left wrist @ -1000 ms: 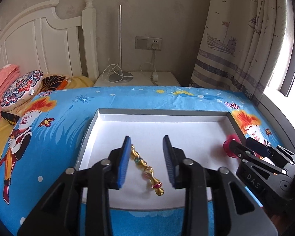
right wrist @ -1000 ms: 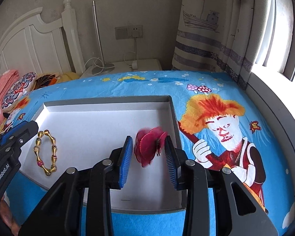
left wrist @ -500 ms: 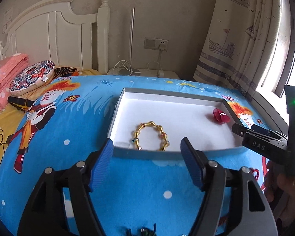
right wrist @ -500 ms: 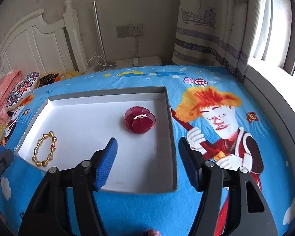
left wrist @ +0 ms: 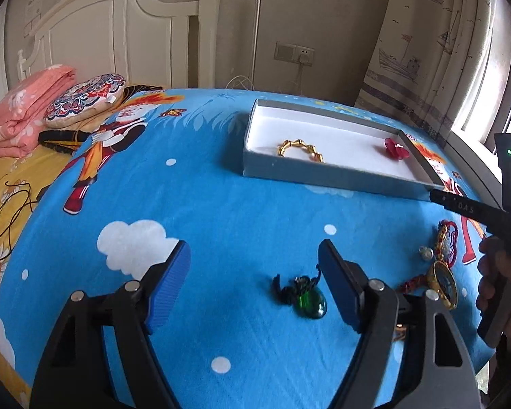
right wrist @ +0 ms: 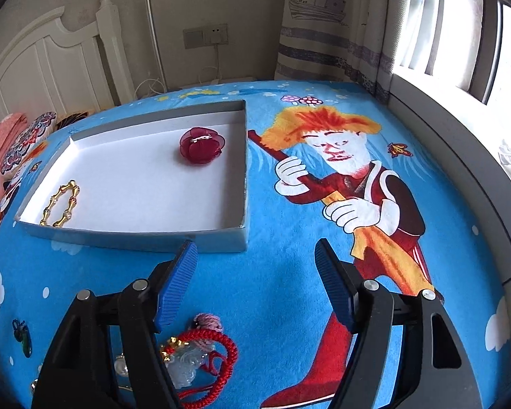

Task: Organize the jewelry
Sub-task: 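Grasp the green pendant on black cord with the left tool while the right tool reaches the red cord bracelet, then grasp the red cord bracelet with the right tool while the left tool holds the pendant, then carry the pendant and red cord into the tray and open both tools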

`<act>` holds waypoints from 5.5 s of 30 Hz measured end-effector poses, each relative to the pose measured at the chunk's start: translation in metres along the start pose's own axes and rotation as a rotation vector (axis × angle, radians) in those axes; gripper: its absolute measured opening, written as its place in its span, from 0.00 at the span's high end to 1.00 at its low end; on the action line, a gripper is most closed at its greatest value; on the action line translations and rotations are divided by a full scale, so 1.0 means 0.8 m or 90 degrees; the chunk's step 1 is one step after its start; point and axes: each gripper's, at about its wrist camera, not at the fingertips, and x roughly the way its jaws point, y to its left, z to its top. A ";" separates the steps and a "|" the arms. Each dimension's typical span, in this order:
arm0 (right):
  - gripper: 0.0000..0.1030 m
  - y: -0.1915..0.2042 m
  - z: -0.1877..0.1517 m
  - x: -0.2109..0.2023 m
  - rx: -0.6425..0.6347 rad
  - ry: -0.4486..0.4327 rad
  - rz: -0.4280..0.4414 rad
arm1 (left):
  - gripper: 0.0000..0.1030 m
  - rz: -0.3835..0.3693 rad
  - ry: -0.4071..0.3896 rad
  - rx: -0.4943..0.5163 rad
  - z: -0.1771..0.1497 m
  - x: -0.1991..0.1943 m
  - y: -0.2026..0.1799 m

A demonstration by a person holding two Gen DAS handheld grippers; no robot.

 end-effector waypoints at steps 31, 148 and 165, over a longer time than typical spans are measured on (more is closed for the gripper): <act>0.20 -0.032 -0.068 -0.067 -0.054 -0.012 0.050 | 0.81 -0.040 0.029 0.114 -0.038 0.017 -0.056; 0.92 0.015 0.034 -0.100 -0.062 -0.105 0.089 | 0.81 0.001 -0.094 0.098 0.130 0.015 -0.085; 0.92 0.058 0.095 0.001 -0.082 -0.067 0.102 | 0.81 -0.031 -0.047 0.094 0.189 0.141 -0.109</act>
